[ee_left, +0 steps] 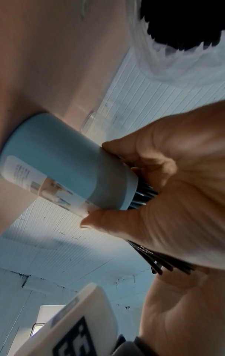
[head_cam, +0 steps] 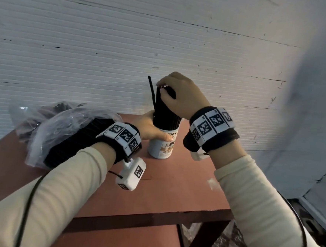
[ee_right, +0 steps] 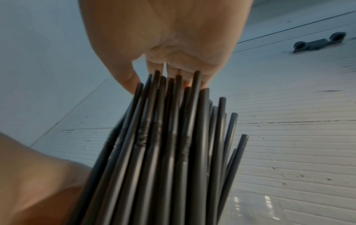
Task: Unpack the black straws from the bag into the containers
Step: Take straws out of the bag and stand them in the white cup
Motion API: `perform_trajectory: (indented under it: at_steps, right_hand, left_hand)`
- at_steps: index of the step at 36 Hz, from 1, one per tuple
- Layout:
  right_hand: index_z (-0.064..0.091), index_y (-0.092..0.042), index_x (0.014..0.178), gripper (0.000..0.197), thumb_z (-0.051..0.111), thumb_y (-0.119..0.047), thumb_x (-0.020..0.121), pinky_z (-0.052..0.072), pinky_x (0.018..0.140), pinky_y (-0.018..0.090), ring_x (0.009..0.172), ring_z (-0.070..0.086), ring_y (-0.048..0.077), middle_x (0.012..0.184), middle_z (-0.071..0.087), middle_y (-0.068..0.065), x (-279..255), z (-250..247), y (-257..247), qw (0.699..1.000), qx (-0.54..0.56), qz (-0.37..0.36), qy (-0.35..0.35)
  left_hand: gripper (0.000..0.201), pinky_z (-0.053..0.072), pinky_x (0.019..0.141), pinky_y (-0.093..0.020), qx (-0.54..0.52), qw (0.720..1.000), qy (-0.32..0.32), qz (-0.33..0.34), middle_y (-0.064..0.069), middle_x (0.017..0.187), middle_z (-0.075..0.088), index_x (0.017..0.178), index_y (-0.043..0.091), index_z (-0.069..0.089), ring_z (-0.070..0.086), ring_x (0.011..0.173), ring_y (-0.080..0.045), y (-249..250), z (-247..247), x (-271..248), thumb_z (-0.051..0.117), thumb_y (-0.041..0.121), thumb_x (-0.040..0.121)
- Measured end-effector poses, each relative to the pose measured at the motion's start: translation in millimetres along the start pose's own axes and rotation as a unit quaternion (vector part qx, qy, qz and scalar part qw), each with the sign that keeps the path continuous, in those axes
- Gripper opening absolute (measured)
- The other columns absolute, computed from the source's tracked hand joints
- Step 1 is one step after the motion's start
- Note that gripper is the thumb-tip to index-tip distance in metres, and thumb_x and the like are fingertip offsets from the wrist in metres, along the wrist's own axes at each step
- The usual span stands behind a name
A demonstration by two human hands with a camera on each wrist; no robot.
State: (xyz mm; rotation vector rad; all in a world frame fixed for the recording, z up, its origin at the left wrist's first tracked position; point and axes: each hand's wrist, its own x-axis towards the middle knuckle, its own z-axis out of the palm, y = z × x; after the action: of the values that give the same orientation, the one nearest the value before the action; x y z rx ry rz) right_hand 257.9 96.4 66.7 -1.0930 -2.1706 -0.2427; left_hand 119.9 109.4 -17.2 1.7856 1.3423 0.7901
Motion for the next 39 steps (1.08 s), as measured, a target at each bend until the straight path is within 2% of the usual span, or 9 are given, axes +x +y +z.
perform_trajectory:
  at_steps: [3,8,13,18,21,26,34,36,39]
  right_hand:
    - [0.055,-0.016,0.133,0.04,0.05,-0.025,0.094,0.04,0.104,0.034,0.124,0.049,0.02,0.138,0.051,0.001,-0.7,-1.8,-2.3,0.999,0.009,-0.018,0.039]
    - [0.033,-0.027,0.149,0.054,0.049,-0.035,0.098,0.03,0.11,0.031,0.14,0.033,0.013,0.157,0.028,-0.007,8.5,-1.7,-9.5,0.997,0.008,-0.061,-0.047]
    - [0.059,-0.028,0.128,0.033,0.05,-0.026,0.096,0.046,0.098,0.039,0.12,0.054,0.014,0.133,0.058,-0.008,12.6,0.7,-13.3,0.993,-0.057,-0.037,-0.101]
    - [0.07,-0.013,0.104,0.024,0.053,-0.023,0.092,0.052,0.088,0.038,0.101,0.062,0.018,0.114,0.067,0.0,-4.0,2.6,-5.4,0.999,-0.04,0.01,-0.02]
    - [0.069,-0.015,0.112,0.029,0.05,-0.029,0.095,0.05,0.091,0.036,0.11,0.06,0.02,0.127,0.062,-0.002,-12.8,1.1,-5.5,0.998,-0.061,0.014,-0.018]
    - [0.059,-0.019,0.129,0.039,0.046,-0.037,0.096,0.028,0.113,0.035,0.125,0.051,0.02,0.142,0.051,-0.005,-15.2,-1.2,-7.4,0.992,-0.108,0.014,-0.058]
    - [0.054,-0.016,0.132,0.041,0.055,-0.028,0.093,0.028,0.105,0.027,0.135,0.036,0.02,0.145,0.043,0.001,-20.7,-5.9,-26.2,0.999,0.007,0.01,0.045]
    - [0.059,-0.013,0.125,0.035,0.057,-0.023,0.091,0.028,0.101,0.023,0.127,0.042,0.023,0.136,0.048,0.005,-23.4,-2.8,-36.3,0.996,0.035,0.0,0.087]
    - [0.063,-0.012,0.112,0.027,0.059,-0.023,0.088,0.031,0.094,0.022,0.112,0.046,0.021,0.118,0.051,0.006,-29.0,6.8,-53.6,0.994,0.04,-0.013,0.105]
  left_hand:
    - [0.093,0.046,0.099,-0.032,-0.003,1.0,0.0,0.0,0.009,0.122,0.064,0.132,0.023,0.052,0.06,0.111,-0.013,-0.2,0.6,0.5,0.094,0.036,0.049]
    - [0.091,0.045,0.097,-0.032,-0.003,1.0,-0.008,0.007,0.007,0.126,0.061,0.137,0.022,0.048,0.057,0.116,-0.015,3.1,-0.8,-3.7,0.091,0.029,0.057]
    - [0.078,0.044,0.089,-0.029,0.0,1.0,-0.007,0.007,0.009,0.113,0.062,0.128,0.022,0.051,0.058,0.106,-0.012,4.8,-2.1,-5.8,0.089,0.028,0.06]
    - [0.092,0.048,0.101,-0.041,0.009,1.0,0.008,-0.005,0.001,0.125,0.064,0.132,0.019,0.051,0.06,0.115,-0.019,6.3,0.1,-8.2,0.093,0.036,0.052]
    - [0.09,0.047,0.102,-0.039,0.01,1.0,0.016,-0.01,0.0,0.128,0.062,0.134,0.017,0.049,0.058,0.117,-0.021,7.6,2.5,-7.9,0.093,0.031,0.058]
    - [0.089,0.046,0.103,-0.042,0.014,0.999,0.036,-0.02,-0.005,0.13,0.06,0.137,0.013,0.044,0.056,0.12,-0.024,10.7,7.6,-11.8,0.09,0.028,0.062]
    - [0.089,0.039,0.102,-0.031,0.086,0.994,0.06,-0.006,-0.008,0.145,0.045,0.148,0.012,0.028,0.046,0.132,-0.025,8.0,-15.5,-38.6,0.079,0.027,0.077]
    - [0.066,0.041,0.099,-0.027,0.071,0.994,0.08,0.034,-0.003,0.138,0.051,0.142,0.017,0.04,0.051,0.126,-0.018,7.1,-30.8,-52.5,0.07,0.014,0.083]
    - [0.036,0.047,0.091,-0.02,0.081,0.983,0.144,0.077,0.009,0.115,0.063,0.109,0.027,0.06,0.061,0.102,-0.008,7.4,-57.7,-77.7,0.056,0.002,0.083]
